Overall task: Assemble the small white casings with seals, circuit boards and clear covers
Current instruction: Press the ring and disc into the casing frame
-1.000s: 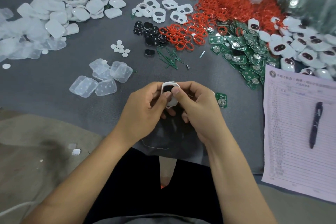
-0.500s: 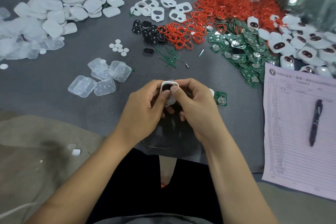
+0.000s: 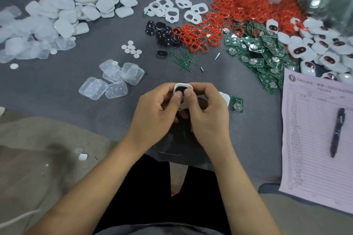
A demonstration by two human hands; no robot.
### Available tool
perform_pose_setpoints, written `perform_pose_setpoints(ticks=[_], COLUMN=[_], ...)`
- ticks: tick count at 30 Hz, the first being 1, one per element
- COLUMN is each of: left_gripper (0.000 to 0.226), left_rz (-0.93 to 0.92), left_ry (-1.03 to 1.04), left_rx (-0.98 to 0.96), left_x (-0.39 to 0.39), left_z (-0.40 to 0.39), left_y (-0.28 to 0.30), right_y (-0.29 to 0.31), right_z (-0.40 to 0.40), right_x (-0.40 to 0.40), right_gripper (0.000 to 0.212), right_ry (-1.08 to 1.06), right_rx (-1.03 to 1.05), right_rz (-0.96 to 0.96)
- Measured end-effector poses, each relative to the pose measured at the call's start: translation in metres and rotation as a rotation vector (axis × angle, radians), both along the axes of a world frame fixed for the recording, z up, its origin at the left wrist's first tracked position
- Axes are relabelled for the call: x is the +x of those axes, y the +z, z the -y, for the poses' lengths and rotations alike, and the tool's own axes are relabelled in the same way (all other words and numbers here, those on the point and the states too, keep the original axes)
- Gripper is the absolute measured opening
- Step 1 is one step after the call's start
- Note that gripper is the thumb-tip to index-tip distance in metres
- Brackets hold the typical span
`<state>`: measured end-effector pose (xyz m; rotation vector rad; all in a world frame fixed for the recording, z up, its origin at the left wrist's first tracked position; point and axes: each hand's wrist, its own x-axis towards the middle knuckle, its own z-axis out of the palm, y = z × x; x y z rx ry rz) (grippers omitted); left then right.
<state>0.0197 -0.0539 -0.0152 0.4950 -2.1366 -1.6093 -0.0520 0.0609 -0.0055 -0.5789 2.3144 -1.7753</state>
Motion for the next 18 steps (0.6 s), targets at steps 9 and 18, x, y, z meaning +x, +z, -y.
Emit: perform_pose_setpoints(ticks=[9, 18], left_gripper=[0.009, 0.014], left_rz=[-0.123, -0.102], left_ry=[0.164, 0.074], left_rx=[0.412, 0.394], left_x=[0.000, 0.000], left_z=[0.006, 0.006], left_y=[0.005, 0.007], right_y=[-0.006, -0.012], right_z=[-0.021, -0.030], right_x=[-0.003, 0.001], right_gripper=[0.017, 0.007], right_ry=[-0.112, 0.197], right_rx=[0.135, 0.354], right_rz=[-0.186, -0.457])
